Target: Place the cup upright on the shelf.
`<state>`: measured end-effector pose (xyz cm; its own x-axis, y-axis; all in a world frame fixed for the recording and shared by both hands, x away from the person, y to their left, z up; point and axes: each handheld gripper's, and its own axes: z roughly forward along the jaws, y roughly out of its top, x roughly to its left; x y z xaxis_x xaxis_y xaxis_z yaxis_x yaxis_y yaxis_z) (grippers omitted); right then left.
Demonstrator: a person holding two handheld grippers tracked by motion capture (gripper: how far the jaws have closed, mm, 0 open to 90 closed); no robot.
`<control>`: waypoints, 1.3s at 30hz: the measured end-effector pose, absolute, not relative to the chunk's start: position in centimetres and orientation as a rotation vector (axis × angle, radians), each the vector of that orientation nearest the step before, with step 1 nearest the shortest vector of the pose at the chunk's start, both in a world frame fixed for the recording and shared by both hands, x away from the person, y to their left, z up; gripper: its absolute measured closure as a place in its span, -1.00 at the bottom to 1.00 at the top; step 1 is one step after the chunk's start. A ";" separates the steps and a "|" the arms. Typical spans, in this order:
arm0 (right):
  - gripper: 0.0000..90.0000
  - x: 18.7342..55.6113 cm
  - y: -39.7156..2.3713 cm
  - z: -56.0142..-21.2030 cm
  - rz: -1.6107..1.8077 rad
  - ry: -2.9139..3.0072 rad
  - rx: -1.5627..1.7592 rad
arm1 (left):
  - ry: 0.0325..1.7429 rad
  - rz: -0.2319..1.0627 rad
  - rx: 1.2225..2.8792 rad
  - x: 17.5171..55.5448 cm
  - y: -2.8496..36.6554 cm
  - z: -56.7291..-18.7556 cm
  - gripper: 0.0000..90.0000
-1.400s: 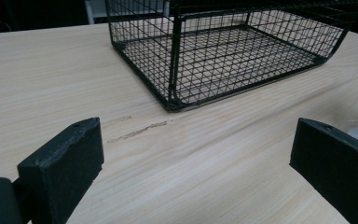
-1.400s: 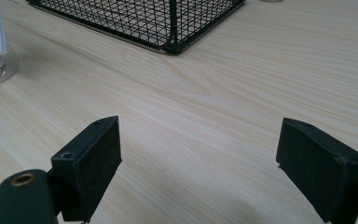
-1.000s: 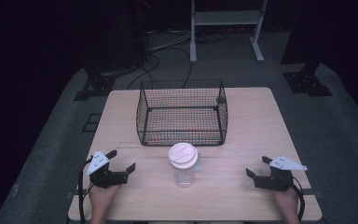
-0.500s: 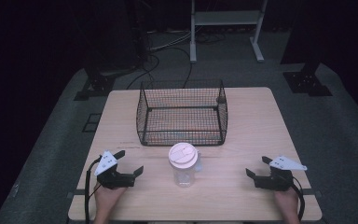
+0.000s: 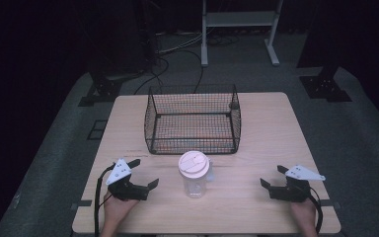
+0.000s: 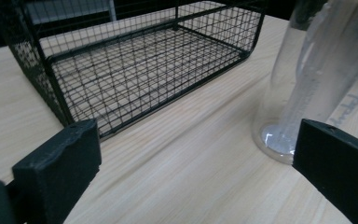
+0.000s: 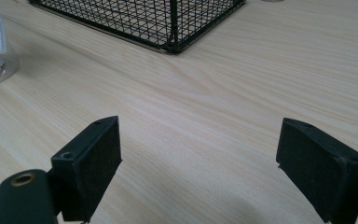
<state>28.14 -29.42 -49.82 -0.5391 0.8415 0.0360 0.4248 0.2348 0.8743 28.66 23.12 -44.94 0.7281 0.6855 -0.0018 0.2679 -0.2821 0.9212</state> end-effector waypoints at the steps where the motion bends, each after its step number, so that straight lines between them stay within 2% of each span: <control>1: -0.71 28.1 -29.4 -49.8 1.246 2.067 1.159 | 0.740 0.488 1.862 28.7 23.1 -44.9 -1.00; 23: -0.71 28.1 -29.5 -49.8 1.257 2.068 1.151 | 0.468 0.340 2.015 27.0 17.6 -40.6 -1.00; 39: -0.71 28.1 -29.5 -49.8 1.262 2.073 1.145 | 0.409 0.283 2.073 27.4 14.9 -39.3 -1.00</control>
<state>28.10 -29.46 -49.81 -0.5517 0.8332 0.0389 0.4171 0.2352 0.8779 27.42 14.93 -39.30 0.9167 0.3981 0.0352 0.1735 -0.4758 0.8623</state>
